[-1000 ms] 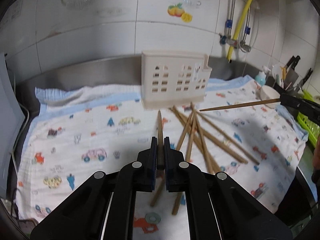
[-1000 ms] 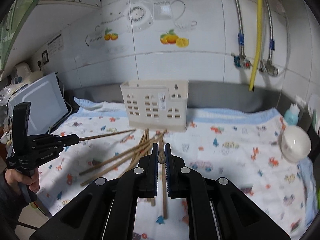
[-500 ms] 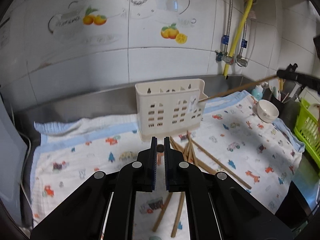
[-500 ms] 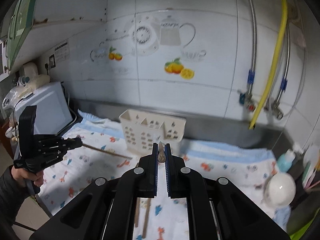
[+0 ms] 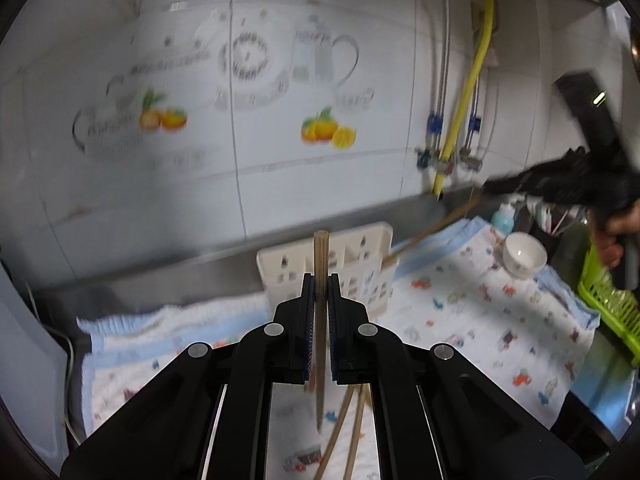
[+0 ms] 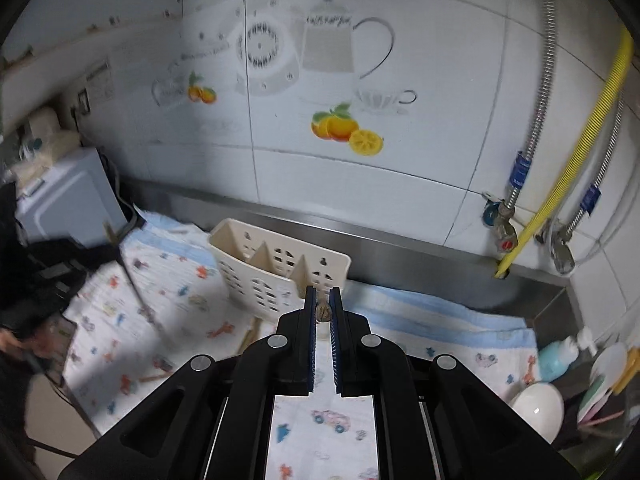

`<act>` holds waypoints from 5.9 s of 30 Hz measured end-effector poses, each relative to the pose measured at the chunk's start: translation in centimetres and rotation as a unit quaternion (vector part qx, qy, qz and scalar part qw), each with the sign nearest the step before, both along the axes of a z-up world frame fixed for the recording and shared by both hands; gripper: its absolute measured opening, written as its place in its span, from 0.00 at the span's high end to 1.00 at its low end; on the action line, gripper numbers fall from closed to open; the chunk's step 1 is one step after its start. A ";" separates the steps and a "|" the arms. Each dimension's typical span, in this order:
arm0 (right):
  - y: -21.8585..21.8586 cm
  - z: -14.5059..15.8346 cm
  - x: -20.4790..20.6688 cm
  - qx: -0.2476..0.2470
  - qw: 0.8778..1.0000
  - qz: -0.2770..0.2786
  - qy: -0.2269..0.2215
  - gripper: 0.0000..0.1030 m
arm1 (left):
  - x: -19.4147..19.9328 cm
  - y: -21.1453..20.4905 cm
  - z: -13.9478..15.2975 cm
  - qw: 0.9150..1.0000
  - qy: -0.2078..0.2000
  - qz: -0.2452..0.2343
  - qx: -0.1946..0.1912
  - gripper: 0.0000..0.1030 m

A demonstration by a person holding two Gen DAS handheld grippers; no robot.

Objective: Organize utensils
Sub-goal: 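Lift the chopstick into the white holder and open the left tool while the right tool does likewise, then grasp another wooden chopstick with the left tool while the right tool grasps one too, then insert the chopstick into the white holder with the left tool while the right tool inserts its own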

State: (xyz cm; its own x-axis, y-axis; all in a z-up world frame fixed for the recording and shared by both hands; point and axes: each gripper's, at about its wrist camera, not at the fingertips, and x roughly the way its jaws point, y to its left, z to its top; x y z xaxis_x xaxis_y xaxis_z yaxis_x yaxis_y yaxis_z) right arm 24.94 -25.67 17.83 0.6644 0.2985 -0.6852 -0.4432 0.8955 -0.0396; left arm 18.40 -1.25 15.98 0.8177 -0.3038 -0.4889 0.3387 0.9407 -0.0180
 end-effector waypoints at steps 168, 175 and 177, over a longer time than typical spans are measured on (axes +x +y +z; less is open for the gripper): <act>2.0 -2.3 3.6 0.026 0.999 -0.014 -0.045 0.94 | 5.1 -1.0 8.6 0.993 -0.110 0.017 -0.038 0.95; 2.3 -3.3 4.1 0.019 0.999 -0.003 -0.044 0.94 | 9.1 -1.3 4.9 0.995 -0.082 0.041 -0.032 0.95; 2.5 -3.6 4.2 0.018 0.999 0.000 -0.044 0.94 | 9.9 -1.0 3.9 0.996 -0.068 0.045 -0.038 0.95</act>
